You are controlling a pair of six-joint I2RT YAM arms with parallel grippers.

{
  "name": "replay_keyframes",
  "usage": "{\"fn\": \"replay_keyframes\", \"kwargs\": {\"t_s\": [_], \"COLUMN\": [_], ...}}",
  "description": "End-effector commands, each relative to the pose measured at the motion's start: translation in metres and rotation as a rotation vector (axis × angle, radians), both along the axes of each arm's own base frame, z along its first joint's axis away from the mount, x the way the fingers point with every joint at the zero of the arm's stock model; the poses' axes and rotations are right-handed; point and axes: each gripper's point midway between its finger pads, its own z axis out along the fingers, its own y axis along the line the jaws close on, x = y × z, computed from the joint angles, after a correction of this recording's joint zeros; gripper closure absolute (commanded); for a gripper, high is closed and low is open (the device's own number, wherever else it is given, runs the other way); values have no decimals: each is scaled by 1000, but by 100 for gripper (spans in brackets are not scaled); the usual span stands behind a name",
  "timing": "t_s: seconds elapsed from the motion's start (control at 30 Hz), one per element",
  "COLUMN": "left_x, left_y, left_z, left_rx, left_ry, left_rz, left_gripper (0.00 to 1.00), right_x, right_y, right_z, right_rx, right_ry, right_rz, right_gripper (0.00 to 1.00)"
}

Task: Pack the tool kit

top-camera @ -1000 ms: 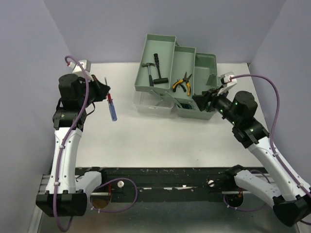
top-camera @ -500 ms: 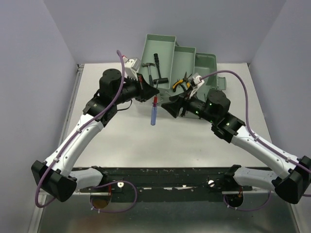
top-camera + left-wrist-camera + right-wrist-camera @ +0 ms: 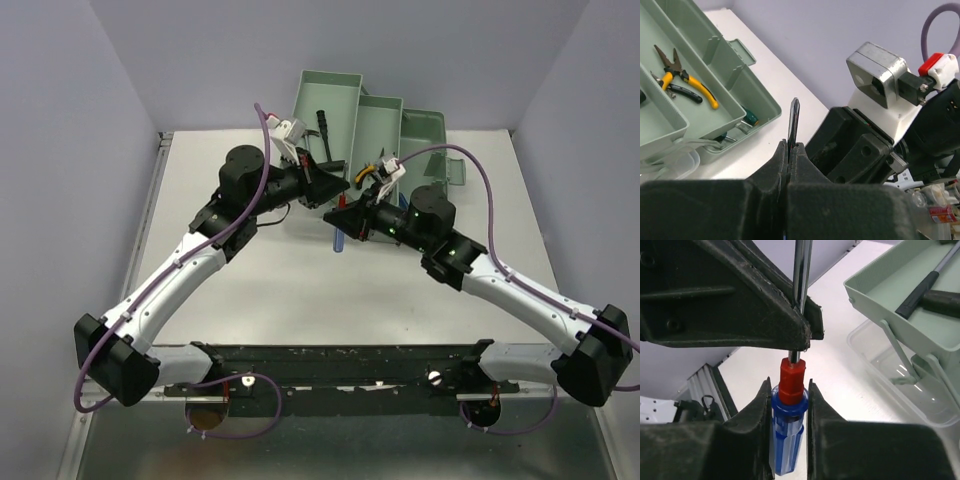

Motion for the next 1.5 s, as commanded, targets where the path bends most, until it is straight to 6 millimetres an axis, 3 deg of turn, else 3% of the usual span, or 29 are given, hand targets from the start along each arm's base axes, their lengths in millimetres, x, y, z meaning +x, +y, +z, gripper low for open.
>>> {"fn": "replay_keyframes", "kwargs": {"t_s": [0.0,0.07,0.1,0.13,0.27,0.4,0.43,0.57,0.8,1.0,1.03,1.17,1.2,1.3,1.47], "left_x": [-3,0,3,8,32,56,61,78,75,75,75,73,73,73,73], "left_y": [-9,-6,-3,2,39,81,89,120,133,146,146,147,147,147,146], "left_z": [14,9,9,7,5,-2,-7,-27,-44,-67,-68,-75,-77,-79,-81], "left_rx": [-34,29,61,103,222,259,264,278,342,400,402,417,418,423,420], "left_ry": [-62,-72,-85,-97,-150,-123,-103,-27,-28,-6,-11,-5,-3,3,-1], "left_rz": [-42,-35,-13,18,197,331,356,425,412,436,435,430,430,428,427], "left_gripper": [81,25,7,1,1,1,1,1,1,1,1,1,1,1,1], "right_x": [5,23,29,37,63,91,99,130,185,197,198,194,194,191,185], "right_y": [-11,-41,-58,-76,-147,-201,-209,-236,-251,-253,-253,-255,-255,-254,-252], "right_z": [-1,-1,-2,3,2,-12,-12,-42,-96,-141,-145,-157,-156,-147,-127], "right_rx": [1,-43,-81,-109,-251,-360,-403,-568,-666,-743,-747,-775,-777,-765,-729], "right_ry": [-18,-33,-45,-76,-71,-3,-6,82,228,358,367,414,417,401,360], "right_rz": [-81,-268,-348,-421,-613,-711,-732,-775,-778,-760,-760,-752,-751,-749,-743], "right_gripper": [99,99,99,99,99,99,99,99,99,98,92,45,40,31,30]}}
